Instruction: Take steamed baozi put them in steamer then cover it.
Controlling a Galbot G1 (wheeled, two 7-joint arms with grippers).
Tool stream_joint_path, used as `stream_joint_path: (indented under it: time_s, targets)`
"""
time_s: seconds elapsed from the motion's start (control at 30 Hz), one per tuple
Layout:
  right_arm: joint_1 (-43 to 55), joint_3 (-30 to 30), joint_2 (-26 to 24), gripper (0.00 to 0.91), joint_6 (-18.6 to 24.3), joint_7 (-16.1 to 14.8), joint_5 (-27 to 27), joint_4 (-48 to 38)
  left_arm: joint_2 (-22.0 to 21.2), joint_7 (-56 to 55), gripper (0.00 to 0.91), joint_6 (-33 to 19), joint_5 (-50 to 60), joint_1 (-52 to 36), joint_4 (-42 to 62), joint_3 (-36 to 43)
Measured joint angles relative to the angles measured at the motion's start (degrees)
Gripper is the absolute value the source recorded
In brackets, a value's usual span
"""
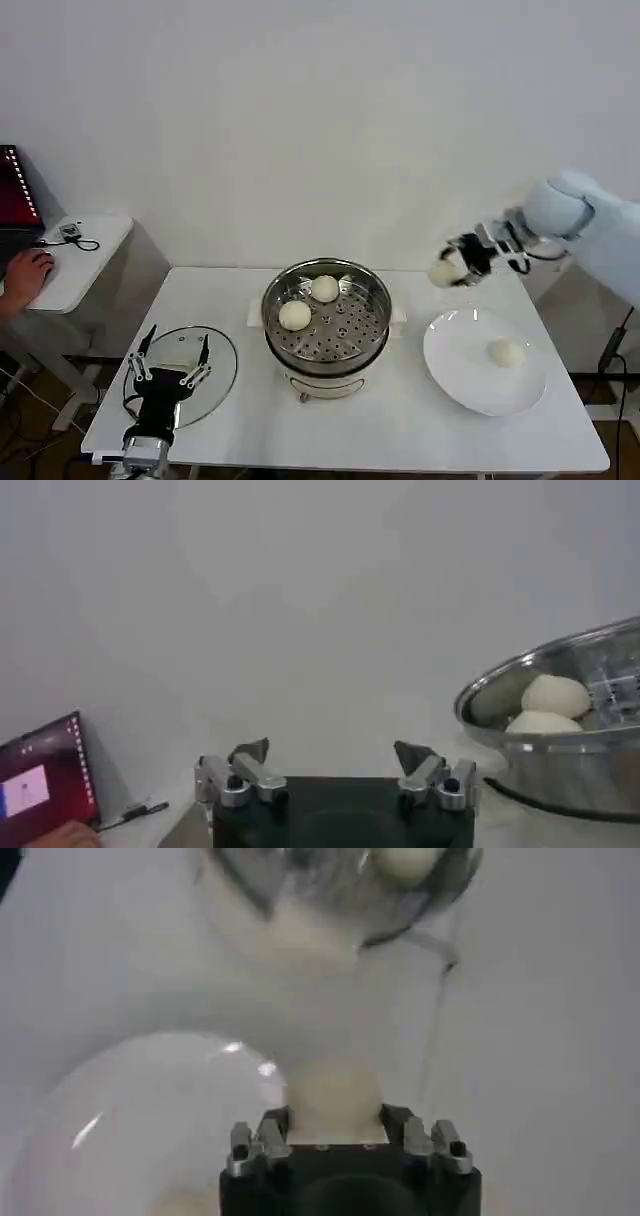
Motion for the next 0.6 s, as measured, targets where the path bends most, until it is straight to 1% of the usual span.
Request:
stream_joint_path:
  time_s: [0.13,0.3,0.6]
  targets:
    - [3.17,-2.68,4.72,0.635,0.40,0.46,0.91,1.52,-0.26,0.00,0.907,0.25,-0.02,-0.04,-0.47,-0.49]
    - [4.74,-5.83,9.84,0.635,1.45,0.80,1.16,4.31,-0.75,0.00,0.907,0.56,-0.02,0.14,-1.14,-1.09]
    - [4.48,-10.70,16.71,0.635,5.08,0.76,-1.17,6.62,-2.02,-0.04,0.907,0.27,-0.06,1.33,-2.65,-2.67]
